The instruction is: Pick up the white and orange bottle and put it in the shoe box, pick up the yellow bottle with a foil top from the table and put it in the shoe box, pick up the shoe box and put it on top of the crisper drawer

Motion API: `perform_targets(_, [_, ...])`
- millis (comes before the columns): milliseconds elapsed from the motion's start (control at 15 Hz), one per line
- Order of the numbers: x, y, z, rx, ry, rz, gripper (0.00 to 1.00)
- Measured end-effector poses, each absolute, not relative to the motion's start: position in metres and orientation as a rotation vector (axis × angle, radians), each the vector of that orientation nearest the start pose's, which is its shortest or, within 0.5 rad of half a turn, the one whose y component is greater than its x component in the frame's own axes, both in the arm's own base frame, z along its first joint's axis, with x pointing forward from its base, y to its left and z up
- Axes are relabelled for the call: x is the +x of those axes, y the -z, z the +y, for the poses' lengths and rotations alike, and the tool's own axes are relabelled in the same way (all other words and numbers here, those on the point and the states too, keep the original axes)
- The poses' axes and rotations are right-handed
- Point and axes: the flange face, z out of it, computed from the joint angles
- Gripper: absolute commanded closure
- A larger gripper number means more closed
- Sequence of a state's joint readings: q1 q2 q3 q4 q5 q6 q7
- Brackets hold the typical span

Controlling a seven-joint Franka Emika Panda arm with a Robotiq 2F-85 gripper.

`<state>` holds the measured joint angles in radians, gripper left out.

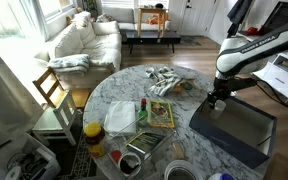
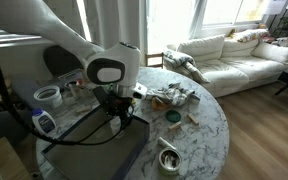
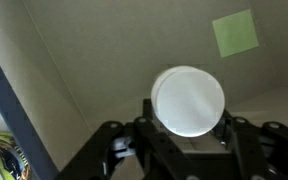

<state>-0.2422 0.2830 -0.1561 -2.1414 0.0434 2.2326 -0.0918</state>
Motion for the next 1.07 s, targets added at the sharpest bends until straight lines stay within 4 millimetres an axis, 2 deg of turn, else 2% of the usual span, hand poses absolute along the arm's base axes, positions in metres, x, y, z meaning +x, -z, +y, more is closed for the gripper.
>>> perform_targets(67, [0.506, -0.255, -0.210, -3.059, -0.255, 0.542, 0.68])
perform_targets(133, [0.505, -0.252, -0.209, -3.067, -0.226, 0.566, 0.18])
perform_targets(200, [0.505, -0.250, -0.208, -3.076, -0.200, 0.590, 0.18])
perform_targets(333, [0.503, -0.248, -0.207, -3.083, -0.178, 0.644, 0.04])
perform_targets(400, [0.503, -0.250, -0.208, -3.085, -0.172, 0.658, 0.00])
perform_targets(467, [0.503, -0.255, -0.211, -3.092, -0.160, 0.664, 0.00])
perform_targets(600, [0.503, -0.277, -0.223, -3.122, -0.112, 0.684, 0.00])
perform_targets(867, [0.495, -0.345, -0.258, -3.167, 0.007, 0.786, 0.00])
perform_targets(1067, [0.483, -0.392, -0.287, -3.110, 0.059, 0.987, 0.00])
